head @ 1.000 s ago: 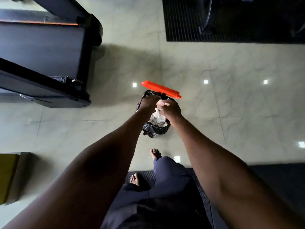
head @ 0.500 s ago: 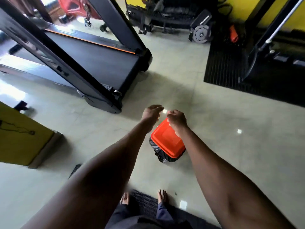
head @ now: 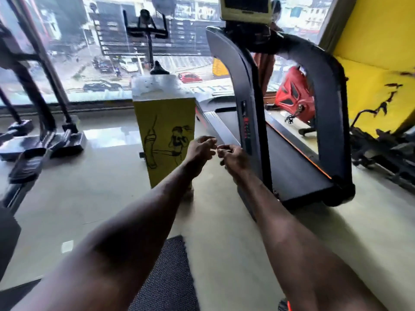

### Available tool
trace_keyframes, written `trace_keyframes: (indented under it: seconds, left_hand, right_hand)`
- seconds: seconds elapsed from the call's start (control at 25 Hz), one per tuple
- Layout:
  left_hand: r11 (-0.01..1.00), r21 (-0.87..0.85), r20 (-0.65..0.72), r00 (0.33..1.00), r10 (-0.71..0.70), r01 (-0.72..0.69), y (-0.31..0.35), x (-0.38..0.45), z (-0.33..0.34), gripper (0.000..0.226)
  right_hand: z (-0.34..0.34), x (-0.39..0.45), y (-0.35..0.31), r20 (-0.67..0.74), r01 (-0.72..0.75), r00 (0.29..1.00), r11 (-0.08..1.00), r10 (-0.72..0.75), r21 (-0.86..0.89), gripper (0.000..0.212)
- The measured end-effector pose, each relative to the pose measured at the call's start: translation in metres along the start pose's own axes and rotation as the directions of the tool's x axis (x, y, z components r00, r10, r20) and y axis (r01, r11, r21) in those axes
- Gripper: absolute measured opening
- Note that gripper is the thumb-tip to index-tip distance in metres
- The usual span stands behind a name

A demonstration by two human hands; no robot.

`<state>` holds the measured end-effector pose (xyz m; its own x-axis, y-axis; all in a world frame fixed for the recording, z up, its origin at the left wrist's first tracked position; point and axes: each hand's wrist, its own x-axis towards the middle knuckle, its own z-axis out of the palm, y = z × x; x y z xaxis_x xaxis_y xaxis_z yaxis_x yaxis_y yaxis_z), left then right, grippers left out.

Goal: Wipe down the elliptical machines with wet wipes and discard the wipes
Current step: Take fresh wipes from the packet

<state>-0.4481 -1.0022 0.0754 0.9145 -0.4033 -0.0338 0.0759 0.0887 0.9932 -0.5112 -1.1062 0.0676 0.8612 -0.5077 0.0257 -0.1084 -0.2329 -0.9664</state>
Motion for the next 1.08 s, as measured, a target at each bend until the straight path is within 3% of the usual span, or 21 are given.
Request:
trace_keyframes:
  seconds: [0.2, 0.32, 0.48, 0.64, 0.8, 1.08]
  left_hand:
    - [0.996, -0.016, -0.264, 0.961, 0.079, -0.086, 0.028, 0.034, -0.193, 0.012]
    - [0.998, -0.002, -0.430, 0.901, 0.055, -0.062, 0.032, 0.041, -0.291, 0.014]
    - [0.997, -0.025, -0.608, 0.793, 0.037, -0.066, 0.041, 0.036, -0.411, 0.015]
    - [0.999, -0.012, -0.777, 0.630, 0.010, -0.030, 0.037, 0.021, -0.514, 0.014]
    - [1.000, 0.023, -0.921, 0.389, 0.029, -0.019, 0.045, 0.002, -0.608, 0.011]
    - [0.997, -0.061, -0.991, 0.114, -0.066, 0.045, 0.036, -0.026, -0.741, 0.016]
  right_hand:
    - [0.178, 0.043, -0.063, 0.186, 0.117, 0.977, 0.990, -0.101, -0.077, 0.010]
    - [0.272, 0.051, -0.092, 0.311, 0.139, 0.944, 0.988, -0.114, -0.060, 0.011]
    - [0.408, 0.051, -0.121, 0.521, 0.144, 0.846, 0.989, -0.118, -0.011, 0.012]
    - [0.535, 0.044, -0.138, 0.702, 0.173, 0.697, 0.985, -0.142, 0.027, 0.014]
    - [0.659, 0.034, -0.149, 0.849, 0.209, 0.497, 0.974, -0.182, 0.086, 0.014]
    - [0.813, 0.018, -0.178, 0.973, 0.194, 0.178, 0.975, -0.146, 0.111, 0.015]
